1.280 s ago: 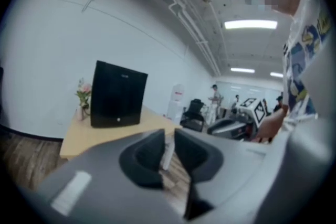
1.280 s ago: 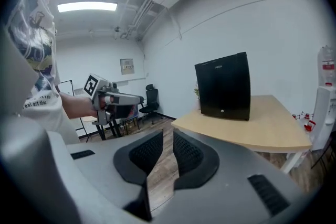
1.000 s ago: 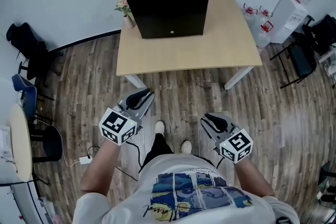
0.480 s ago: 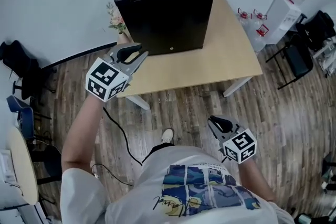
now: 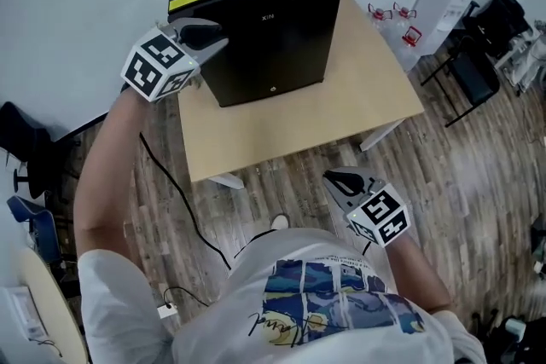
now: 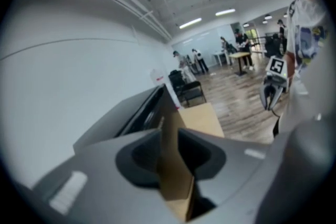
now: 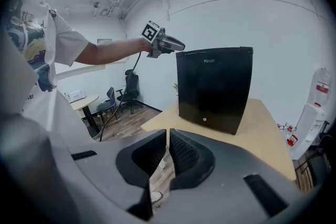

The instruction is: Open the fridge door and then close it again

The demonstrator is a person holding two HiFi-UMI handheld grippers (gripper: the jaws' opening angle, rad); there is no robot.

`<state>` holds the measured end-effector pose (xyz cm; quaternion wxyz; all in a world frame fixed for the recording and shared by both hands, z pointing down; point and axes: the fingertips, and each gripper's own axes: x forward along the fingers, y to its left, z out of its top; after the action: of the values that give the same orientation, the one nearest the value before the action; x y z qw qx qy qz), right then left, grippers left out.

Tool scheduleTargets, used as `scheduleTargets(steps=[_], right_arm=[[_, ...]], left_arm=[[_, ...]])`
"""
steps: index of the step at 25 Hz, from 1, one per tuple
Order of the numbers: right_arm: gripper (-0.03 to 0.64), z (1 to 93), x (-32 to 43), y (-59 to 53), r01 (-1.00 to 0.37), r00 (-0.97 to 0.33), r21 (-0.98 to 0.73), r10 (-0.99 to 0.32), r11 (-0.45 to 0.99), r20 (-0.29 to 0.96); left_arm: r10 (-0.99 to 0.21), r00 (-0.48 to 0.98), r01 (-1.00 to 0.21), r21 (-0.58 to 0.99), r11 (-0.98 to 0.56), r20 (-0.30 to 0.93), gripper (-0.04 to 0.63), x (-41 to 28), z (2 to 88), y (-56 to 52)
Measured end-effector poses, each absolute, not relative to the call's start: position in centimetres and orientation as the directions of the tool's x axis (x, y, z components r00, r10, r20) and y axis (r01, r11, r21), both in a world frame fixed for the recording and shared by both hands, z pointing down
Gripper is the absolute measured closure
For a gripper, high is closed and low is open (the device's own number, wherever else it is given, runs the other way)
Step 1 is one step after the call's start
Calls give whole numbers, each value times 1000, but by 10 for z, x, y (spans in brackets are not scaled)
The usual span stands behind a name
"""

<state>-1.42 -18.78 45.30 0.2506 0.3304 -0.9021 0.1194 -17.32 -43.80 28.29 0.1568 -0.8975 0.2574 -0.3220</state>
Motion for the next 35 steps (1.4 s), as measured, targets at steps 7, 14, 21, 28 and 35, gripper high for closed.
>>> scheduleTargets(steps=[7, 14, 21, 28, 35], right_arm=[[591, 465, -37, -197, -689, -631, -75, -546, 721, 551], [591, 471, -44, -199, -734, -606, -104, -578, 671, 547], [591, 476, -45, -193, -752, -597, -124, -588, 648, 546], [591, 472, -45, -192, -759, -592, -124, -598, 639, 540], [591, 472, -40, -192, -758, -598, -132, -600, 638, 532]], left_arm=[[-537, 575, -252, -491, -834, 617, 480, -192, 287, -495], [-503, 474, -132, -507, -852, 722, 480, -190, 303, -513], [-528, 352, -62, -544, -837, 773, 517, -189, 314, -522], [-577, 253, -33, -589, -807, 777, 523, -190, 317, -523], [-600, 232, -27, -612, -790, 765, 531, -191, 317, -528]])
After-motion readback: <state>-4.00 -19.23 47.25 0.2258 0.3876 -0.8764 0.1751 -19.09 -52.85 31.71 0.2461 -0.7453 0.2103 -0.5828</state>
